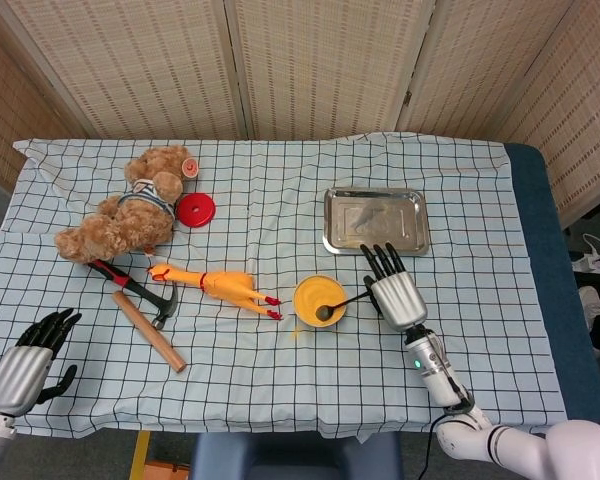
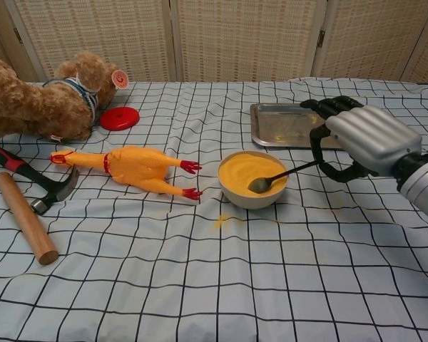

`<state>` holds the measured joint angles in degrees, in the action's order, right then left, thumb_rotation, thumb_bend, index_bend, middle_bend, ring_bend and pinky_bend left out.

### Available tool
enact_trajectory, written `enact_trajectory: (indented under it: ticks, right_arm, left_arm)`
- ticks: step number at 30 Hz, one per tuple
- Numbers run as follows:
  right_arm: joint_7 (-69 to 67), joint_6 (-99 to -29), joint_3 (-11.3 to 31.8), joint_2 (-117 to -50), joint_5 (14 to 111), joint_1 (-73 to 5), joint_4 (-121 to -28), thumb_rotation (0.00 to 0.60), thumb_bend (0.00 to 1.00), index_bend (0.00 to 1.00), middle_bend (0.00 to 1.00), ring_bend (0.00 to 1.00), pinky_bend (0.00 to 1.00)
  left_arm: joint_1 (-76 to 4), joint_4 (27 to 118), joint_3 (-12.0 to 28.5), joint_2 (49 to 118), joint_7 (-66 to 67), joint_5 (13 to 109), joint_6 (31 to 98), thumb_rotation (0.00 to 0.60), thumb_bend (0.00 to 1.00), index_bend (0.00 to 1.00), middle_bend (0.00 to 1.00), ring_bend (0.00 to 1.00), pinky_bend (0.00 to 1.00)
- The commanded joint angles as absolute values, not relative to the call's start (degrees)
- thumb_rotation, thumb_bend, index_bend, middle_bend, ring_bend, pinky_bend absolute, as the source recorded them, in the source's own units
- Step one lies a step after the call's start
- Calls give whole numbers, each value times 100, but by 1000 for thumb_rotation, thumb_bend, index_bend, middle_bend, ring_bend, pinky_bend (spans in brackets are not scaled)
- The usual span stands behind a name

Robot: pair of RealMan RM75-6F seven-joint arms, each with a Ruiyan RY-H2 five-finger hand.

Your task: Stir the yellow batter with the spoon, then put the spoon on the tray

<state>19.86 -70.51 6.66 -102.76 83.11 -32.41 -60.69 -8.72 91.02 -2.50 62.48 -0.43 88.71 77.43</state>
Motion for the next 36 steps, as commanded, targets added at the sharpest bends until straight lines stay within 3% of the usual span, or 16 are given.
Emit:
enact_trajectory:
  ticks: [1, 4, 10, 14, 24, 36]
  right_arm:
    - [2025, -6911, 726, -10160, 8213, -3266, -6304, 600, 359, 736, 6, 0, 0]
    - [2118, -6757, 808, -9976, 8093, -3305, -6669, 600, 389, 790, 31, 0, 0]
    - [2410, -6474, 927, -9536, 7844, -3370, -7472, 600, 549, 828, 49, 0, 0]
    - [2618, -5999, 1093, -9153, 7292, -3457, -8165, 600, 587, 845, 57, 0, 0]
    - [4304, -5322, 1622, -8502, 4926, -4197, -9249, 600, 601, 865, 67, 0, 0]
    - [5343, -5436, 1819, -8725, 2346, -5405, -9168, 600, 601, 869, 79, 0, 0]
  left_arm:
    - [-871, 9101, -248, 6246, -52, 8875, 7749, 600, 438, 0, 0, 0, 138]
    - [-869, 9097, -255, 6242, -70, 8895, 7760, 600, 438, 0, 0, 0, 138]
    - [-860, 9104, -266, 6233, -76, 8929, 7788, 600, 438, 0, 0, 0, 138]
    - [-858, 9115, -276, 6226, -73, 8956, 7799, 600, 438, 0, 0, 0, 138]
    - [-840, 9148, -313, 6211, -86, 9053, 7857, 600, 439, 0, 0, 0, 138]
    - [-832, 9148, -333, 6167, -193, 9128, 7909, 600, 438, 0, 0, 0, 139]
